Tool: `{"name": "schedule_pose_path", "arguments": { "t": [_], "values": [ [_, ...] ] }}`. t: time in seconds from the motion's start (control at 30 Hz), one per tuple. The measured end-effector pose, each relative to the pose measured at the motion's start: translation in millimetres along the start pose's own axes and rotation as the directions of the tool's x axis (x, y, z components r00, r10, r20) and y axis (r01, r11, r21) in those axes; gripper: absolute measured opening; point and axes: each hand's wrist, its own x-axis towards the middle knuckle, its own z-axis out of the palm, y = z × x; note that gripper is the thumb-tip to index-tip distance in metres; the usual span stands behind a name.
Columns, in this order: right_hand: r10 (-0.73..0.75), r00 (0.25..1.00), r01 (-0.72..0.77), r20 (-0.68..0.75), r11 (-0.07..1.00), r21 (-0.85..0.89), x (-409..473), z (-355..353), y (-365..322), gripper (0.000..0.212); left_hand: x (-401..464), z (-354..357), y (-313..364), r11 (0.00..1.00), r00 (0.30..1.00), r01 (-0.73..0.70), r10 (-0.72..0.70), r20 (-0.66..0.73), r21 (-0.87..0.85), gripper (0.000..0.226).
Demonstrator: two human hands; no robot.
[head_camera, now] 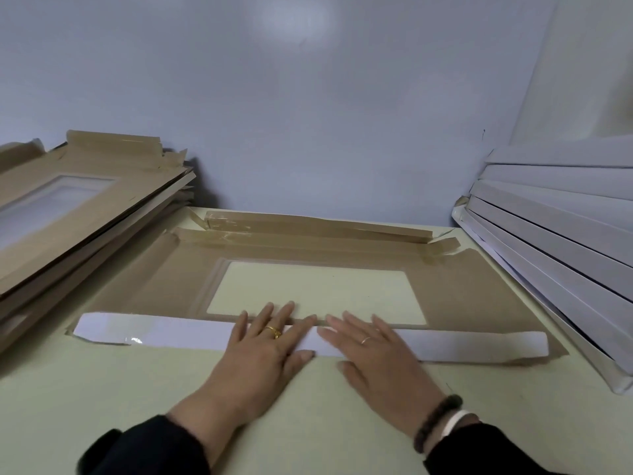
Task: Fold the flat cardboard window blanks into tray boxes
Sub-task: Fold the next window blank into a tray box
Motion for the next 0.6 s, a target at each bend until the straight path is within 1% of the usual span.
{"name": "schedule_pose_path", "arguments": {
  "t": [0.07, 0.13, 0.2, 0.3, 0.4, 0.53, 0.6],
  "values": [
    [0.045, 0.994, -0.053, 0.102, 0.995, 0.081, 1.7, 8.0, 0.0, 0.050, 0.8, -0.2, -4.5, 0.998, 0.999, 0.051, -0.051, 0.015, 0.029, 0.051],
    [0.116, 0.983, -0.125, 0.145, 0.991, 0.055, -2.0, 8.4, 12.8, 0.051, -1.6, -1.6, -18.8, 0.989, 0.990, 0.139, -0.140, 0.020, 0.046, 0.051],
    [0.222, 0.960, -0.234, 0.172, 0.971, 0.051, -11.8, 3.4, 34.1, 0.049, -4.6, -5.8, -39.9, 0.971, 0.972, 0.232, -0.233, 0.016, 0.054, 0.052],
    [0.381, 0.908, -0.386, 0.172, 0.923, -0.007, -34.0, -4.9, 68.3, 0.047, -12.5, -14.0, -77.3, 0.934, 0.935, 0.354, -0.354, 0.002, 0.042, 0.051],
    [0.502, 0.851, -0.498, 0.158, 0.865, -0.064, -54.1, -13.1, 91.5, 0.049, -22.2, -20.1, -105.7, 0.889, 0.889, 0.458, -0.458, -0.021, -0.008, 0.050],
    [0.618, 0.775, -0.611, 0.133, 0.786, -0.096, -69.1, -20.0, 110.4, 0.051, -29.7, -26.1, -131.2, 0.853, 0.853, 0.521, -0.521, 0.003, -0.007, 0.051],
    [0.660, 0.738, -0.648, 0.141, 0.751, -0.125, -70.6, -21.1, 113.4, 0.051, -34.0, -27.4, -138.9, 0.819, 0.819, 0.574, -0.574, -0.015, -0.009, 0.052]
  ]
}}
